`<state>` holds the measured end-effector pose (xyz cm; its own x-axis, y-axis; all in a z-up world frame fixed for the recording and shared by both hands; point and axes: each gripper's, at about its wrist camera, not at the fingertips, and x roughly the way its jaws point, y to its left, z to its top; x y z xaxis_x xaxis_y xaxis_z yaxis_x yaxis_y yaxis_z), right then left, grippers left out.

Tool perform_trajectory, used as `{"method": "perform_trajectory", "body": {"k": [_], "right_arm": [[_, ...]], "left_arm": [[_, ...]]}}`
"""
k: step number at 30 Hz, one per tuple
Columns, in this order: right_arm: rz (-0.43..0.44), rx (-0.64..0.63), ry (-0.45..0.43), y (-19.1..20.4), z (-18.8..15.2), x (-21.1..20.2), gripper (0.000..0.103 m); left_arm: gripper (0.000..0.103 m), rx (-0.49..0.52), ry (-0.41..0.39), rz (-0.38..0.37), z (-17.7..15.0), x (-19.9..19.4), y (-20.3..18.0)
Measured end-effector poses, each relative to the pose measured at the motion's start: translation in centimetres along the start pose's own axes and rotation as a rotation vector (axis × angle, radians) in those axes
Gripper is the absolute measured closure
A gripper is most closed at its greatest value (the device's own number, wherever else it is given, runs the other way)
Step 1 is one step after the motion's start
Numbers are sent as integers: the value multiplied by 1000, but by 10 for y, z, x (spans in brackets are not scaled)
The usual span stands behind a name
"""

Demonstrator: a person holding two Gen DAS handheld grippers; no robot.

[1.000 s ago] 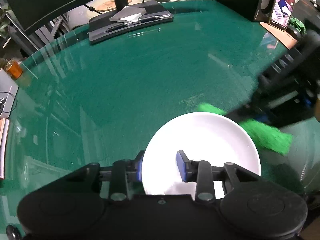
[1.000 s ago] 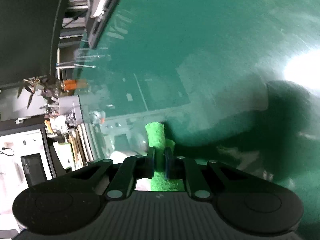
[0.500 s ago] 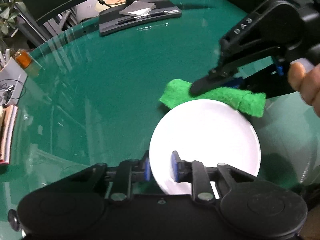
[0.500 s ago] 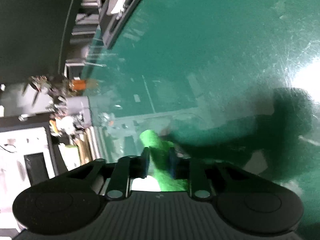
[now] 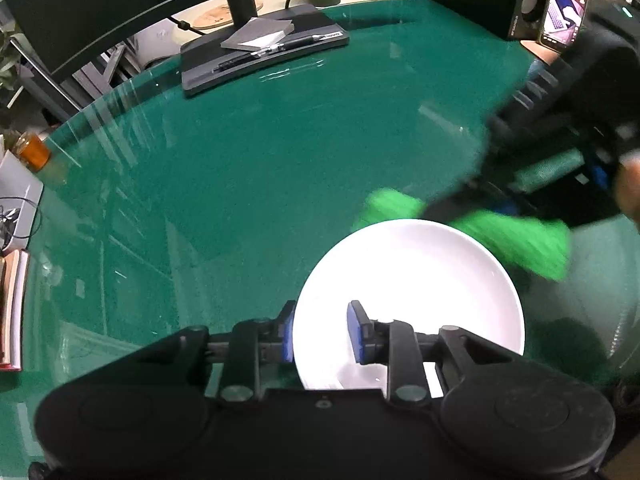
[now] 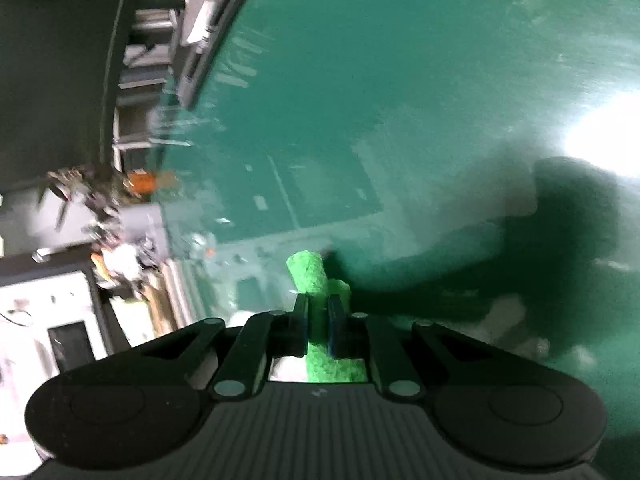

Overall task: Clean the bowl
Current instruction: 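Rub the green cloth over the bowl rim beside the left gripper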

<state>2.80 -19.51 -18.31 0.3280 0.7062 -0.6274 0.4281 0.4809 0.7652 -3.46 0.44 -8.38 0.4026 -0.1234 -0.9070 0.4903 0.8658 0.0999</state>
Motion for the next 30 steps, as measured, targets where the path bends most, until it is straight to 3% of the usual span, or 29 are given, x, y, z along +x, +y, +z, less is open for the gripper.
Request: {"method": "perform_trajectory", "body": {"k": [4,12,16,20,21,22,23,25,30], "right_arm": [[9,-17,3,5,1,4,94],[-31,72,36,-34,-10,-21,94],[-7,53,1,-16,-5,-8,94],[-27,-90,4,23,0,15,94],[-53,-153,2,35,-1,18,94],[-132,-277,-27,53,-5,21,94],[-212,-406,-66,71,-12,22,94],[-281,-538,-89,89,-22,26,94],[-366,-721,-75,105,-44,38,94]], "left_arm": [[75,-4,0,-8,-1,0,0],[72,34,1,-25,3,5,-3],[72,39,1,-18,2,5,-4],[75,22,14,-15,3,4,-2],[80,-6,19,-9,2,1,0],[81,-20,21,-8,1,-1,1],[81,-28,24,-9,-3,-3,1],[80,-24,39,-10,-9,-4,-1],[80,-25,44,-7,-10,-4,-2]]}}
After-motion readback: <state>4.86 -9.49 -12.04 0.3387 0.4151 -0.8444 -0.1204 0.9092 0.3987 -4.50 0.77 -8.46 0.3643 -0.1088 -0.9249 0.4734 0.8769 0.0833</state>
